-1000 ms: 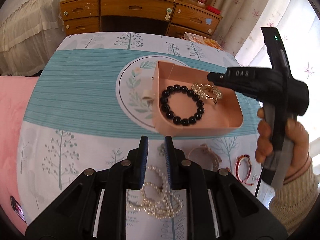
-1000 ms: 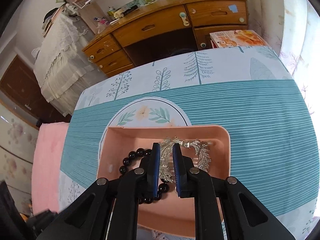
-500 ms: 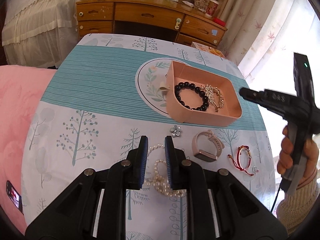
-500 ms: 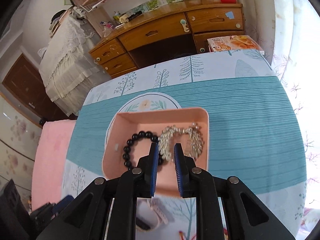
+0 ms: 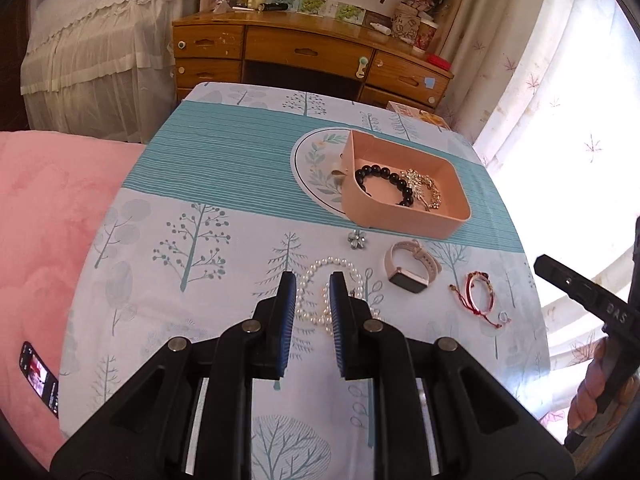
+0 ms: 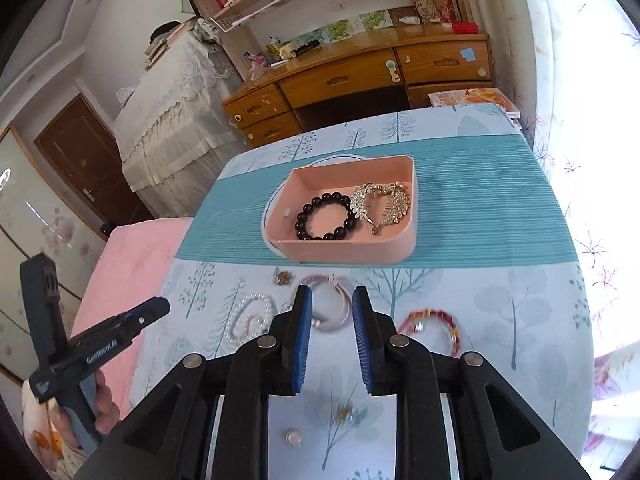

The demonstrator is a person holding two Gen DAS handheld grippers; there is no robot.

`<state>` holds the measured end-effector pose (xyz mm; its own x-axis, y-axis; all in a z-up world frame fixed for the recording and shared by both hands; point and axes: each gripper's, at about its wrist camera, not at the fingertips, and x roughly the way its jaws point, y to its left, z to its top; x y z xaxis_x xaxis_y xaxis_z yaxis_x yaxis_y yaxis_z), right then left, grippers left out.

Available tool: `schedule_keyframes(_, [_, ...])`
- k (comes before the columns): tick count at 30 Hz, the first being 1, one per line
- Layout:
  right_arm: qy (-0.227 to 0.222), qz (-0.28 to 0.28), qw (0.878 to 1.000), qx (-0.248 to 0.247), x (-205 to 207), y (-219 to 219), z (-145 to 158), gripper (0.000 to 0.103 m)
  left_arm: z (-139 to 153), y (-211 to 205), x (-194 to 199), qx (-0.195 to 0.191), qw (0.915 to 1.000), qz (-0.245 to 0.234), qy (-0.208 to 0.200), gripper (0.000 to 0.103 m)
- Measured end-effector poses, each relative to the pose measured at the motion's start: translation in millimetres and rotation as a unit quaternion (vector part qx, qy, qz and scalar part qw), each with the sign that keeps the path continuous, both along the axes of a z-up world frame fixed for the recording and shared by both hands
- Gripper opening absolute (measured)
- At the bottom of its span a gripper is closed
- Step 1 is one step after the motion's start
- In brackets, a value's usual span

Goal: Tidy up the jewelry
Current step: 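Grasp the red string bracelet with the right tool while the left tool grasps the pearl necklace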

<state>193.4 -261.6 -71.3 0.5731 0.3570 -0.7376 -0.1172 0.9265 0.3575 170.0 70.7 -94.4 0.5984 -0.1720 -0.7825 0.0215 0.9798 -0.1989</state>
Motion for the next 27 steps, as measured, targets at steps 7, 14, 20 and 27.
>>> schedule_keyframes(7, [-0.015, -0.008, 1.0, -0.008, -71, -8, 5, 0.028, -3, -4, -27, -0.012, 0.9997, -0.019, -0.01, 0.014])
schedule_keyframes(14, [-0.004, -0.01, 1.0, -0.027, -111, -7, -13, 0.028, -13, -16, -45, 0.005, 0.9989, -0.041, -0.019, 0.014])
schedule_keyframes(20, [0.018, -0.014, 0.999, -0.047, -121, -11, -35, 0.028, -31, -22, -48, 0.039, 0.9974, -0.061, -0.007, 0.014])
schedule_keyframes(27, [0.03, -0.015, 0.998, -0.057, -109, -11, -54, 0.028, -68, -5, -29, 0.005, 0.995, -0.058, 0.081, 0.014])
